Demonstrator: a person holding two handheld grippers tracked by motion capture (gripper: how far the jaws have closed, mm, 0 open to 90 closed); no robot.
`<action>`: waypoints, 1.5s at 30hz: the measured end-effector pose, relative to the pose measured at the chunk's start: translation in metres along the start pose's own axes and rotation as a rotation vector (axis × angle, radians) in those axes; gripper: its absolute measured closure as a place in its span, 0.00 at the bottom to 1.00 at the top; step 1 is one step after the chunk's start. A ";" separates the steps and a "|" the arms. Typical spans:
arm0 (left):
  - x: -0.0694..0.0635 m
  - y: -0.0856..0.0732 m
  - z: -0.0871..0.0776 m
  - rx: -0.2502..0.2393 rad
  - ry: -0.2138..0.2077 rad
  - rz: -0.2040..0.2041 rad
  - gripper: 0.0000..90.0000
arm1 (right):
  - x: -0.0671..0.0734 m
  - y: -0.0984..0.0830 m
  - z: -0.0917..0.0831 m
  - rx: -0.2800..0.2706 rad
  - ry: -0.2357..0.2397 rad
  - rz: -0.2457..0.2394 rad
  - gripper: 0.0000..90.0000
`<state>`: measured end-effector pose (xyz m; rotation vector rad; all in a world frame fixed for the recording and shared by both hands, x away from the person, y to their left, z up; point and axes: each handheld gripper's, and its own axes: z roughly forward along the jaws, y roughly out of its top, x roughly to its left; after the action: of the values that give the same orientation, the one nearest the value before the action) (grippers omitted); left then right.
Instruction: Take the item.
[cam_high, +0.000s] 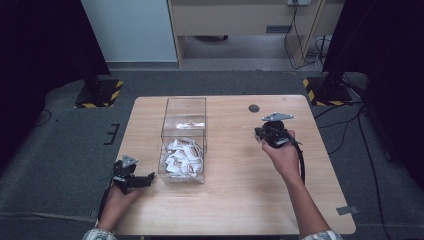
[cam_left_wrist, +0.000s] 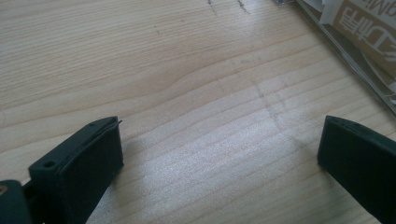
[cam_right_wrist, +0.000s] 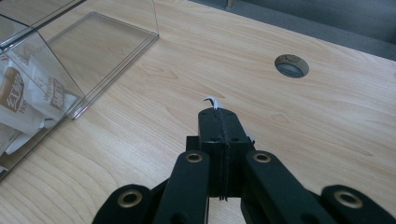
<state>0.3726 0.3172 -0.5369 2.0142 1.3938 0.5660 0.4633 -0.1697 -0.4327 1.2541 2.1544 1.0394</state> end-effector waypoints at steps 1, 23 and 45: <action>0.000 0.000 0.000 0.000 0.000 0.000 0.00 | 0.000 0.000 0.000 0.001 -0.001 -0.003 1.00; 0.000 0.000 0.000 0.000 0.000 0.000 0.00 | -0.005 -0.015 0.022 0.063 -0.018 0.020 1.00; 0.000 0.000 0.000 -0.001 0.003 -0.006 0.00 | 0.007 -0.020 0.040 0.106 0.005 0.049 0.70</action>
<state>0.3729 0.3167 -0.5369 2.0088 1.4003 0.5675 0.4763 -0.1544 -0.4736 1.3604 2.2181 0.9591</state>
